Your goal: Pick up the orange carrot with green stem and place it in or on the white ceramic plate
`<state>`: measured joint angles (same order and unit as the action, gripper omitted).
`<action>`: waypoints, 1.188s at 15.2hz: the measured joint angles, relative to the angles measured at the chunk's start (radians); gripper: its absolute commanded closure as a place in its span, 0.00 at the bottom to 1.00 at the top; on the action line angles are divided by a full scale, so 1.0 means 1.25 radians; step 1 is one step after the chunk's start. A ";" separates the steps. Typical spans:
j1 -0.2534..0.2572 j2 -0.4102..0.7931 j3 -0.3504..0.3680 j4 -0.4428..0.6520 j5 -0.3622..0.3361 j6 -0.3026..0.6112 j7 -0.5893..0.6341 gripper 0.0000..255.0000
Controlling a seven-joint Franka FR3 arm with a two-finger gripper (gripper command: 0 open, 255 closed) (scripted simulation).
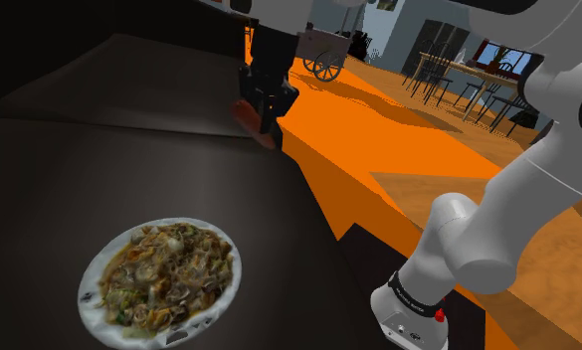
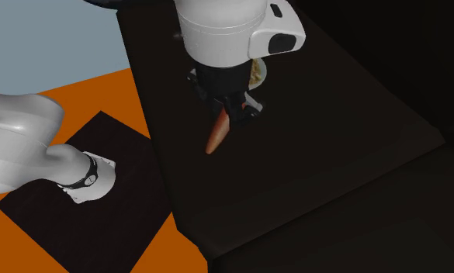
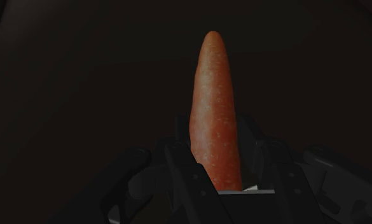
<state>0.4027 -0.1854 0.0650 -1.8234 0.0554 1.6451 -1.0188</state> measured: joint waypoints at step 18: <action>0.149 0.174 0.195 0.201 -0.023 -0.015 0.346 1.00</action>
<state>0.5891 0.0315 0.3087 -1.5727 0.0266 1.6264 -0.5868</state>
